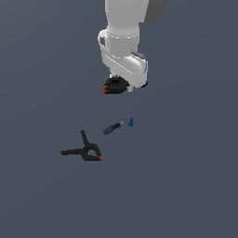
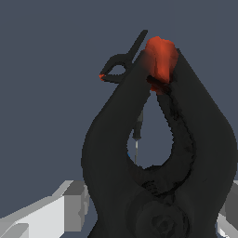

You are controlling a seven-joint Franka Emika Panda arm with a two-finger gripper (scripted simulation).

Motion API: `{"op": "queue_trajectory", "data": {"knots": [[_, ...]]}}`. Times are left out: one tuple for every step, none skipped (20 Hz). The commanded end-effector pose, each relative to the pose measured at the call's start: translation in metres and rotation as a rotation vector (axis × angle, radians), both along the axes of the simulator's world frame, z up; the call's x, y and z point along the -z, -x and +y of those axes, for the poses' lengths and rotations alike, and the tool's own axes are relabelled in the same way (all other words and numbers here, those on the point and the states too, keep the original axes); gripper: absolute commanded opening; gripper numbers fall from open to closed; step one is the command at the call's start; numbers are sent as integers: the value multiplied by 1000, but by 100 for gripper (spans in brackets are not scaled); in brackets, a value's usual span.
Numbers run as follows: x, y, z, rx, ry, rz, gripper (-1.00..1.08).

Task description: Pick up a designated object from a clutter of objects.

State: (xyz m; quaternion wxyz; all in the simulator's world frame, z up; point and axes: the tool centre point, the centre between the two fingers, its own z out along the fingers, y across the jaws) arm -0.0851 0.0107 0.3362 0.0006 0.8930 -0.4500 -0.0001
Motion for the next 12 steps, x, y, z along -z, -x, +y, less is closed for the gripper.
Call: {"op": "queue_trajectory", "data": {"knots": [[-15,8,1,0,0,-1,-100],[-20,11,2,0,0,-1,-100],[-24,13,2,0,0,-1,-100],[-28,15,3,0,0,-1,-100],[-31,17,3,0,0,-1,-100],[-34,19,3,0,0,-1,-100],[-37,20,4,0,0,-1,-100],[-39,21,4,0,0,-1,-100],[-40,22,4,0,0,-1,-100],[-41,22,4,0,0,-1,-100],[-42,22,5,0,0,-1,-100],[-42,22,5,0,0,-1,-100]]}}
